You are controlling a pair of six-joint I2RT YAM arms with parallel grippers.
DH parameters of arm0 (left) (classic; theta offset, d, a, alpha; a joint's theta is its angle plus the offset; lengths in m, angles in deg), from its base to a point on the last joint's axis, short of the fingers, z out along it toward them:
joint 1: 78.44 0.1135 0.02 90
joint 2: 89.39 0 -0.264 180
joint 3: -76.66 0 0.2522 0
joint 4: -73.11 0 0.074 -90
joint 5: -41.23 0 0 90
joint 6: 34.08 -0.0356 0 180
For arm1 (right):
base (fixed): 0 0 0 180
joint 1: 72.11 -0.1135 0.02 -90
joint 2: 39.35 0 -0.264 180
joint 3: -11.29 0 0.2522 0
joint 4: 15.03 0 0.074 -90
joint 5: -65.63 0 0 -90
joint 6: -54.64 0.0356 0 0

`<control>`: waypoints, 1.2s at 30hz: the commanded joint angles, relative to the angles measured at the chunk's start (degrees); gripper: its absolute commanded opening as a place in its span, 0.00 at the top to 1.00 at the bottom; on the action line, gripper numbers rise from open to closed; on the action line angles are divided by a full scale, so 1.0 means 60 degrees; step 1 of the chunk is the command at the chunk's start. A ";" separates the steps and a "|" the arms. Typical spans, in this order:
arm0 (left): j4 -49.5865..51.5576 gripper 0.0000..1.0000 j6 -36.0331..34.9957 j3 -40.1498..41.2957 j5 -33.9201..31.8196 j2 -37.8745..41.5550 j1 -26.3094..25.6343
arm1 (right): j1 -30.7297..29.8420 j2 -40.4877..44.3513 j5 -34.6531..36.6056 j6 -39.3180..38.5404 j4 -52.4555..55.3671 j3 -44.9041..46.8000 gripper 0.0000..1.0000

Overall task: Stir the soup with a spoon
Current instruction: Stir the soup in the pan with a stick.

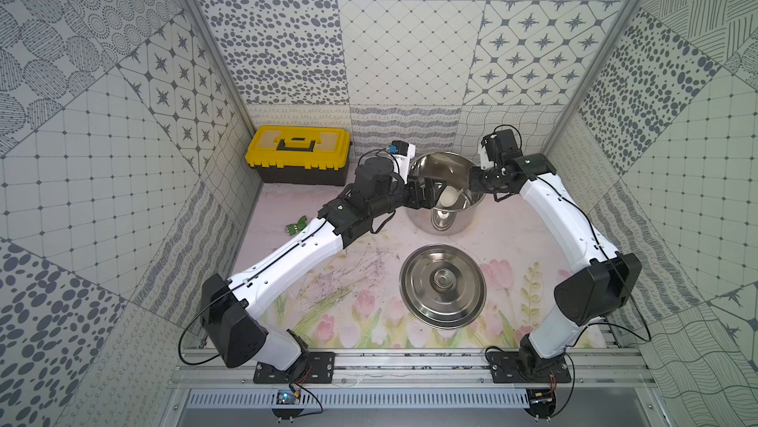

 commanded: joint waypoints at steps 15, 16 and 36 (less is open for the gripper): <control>-0.0533 0.00 -0.0055 -0.0055 -0.0497 0.0097 -0.0016 | -0.1413 0.0955 -0.0266 0.0622 -0.0350 0.0915 1.00; -0.0542 0.00 -0.0037 -0.0009 -0.0508 0.0127 -0.0015 | -0.1459 0.0742 -0.0242 0.0657 -0.0368 0.0701 1.00; -0.0148 0.00 -0.0037 0.1117 -0.0962 0.1006 -0.0016 | -0.0354 -0.1827 0.0408 -0.0114 0.0240 -0.2754 1.00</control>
